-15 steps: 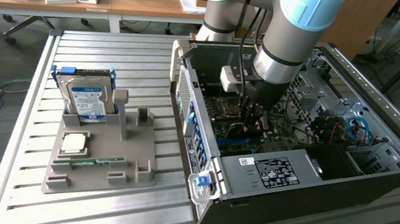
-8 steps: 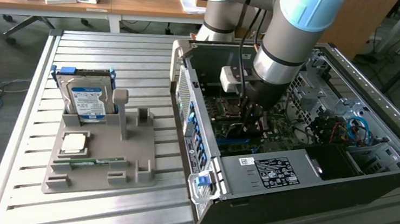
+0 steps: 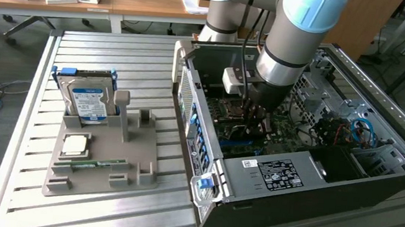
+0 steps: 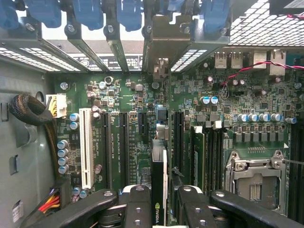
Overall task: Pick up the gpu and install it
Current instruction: 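Insert the gpu into the slot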
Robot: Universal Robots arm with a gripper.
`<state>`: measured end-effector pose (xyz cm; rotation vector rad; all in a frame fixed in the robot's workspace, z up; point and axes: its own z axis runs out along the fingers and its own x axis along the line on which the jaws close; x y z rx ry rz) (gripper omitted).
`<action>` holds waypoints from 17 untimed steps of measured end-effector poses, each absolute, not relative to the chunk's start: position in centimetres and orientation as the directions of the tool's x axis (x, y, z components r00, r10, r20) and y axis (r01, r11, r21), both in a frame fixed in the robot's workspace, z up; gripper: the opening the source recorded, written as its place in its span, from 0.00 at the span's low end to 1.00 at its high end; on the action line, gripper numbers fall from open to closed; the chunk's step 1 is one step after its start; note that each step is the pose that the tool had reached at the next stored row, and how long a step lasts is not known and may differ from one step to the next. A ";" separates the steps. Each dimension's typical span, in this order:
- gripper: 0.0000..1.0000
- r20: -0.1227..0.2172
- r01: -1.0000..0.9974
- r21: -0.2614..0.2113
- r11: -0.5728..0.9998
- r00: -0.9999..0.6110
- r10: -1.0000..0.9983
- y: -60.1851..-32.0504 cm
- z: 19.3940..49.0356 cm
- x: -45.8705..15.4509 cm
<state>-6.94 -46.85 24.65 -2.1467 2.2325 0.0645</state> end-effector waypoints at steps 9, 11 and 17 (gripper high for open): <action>0.27 -0.062 -0.999 -0.001 0.039 -0.039 -0.997 -46.8 24.6 -6.9; 0.34 -0.061 -0.999 0.000 0.039 -0.039 -0.997 -46.8 24.6 -6.9; 0.34 -0.061 -0.999 0.000 0.039 -0.039 -0.997 -46.8 24.6 -6.9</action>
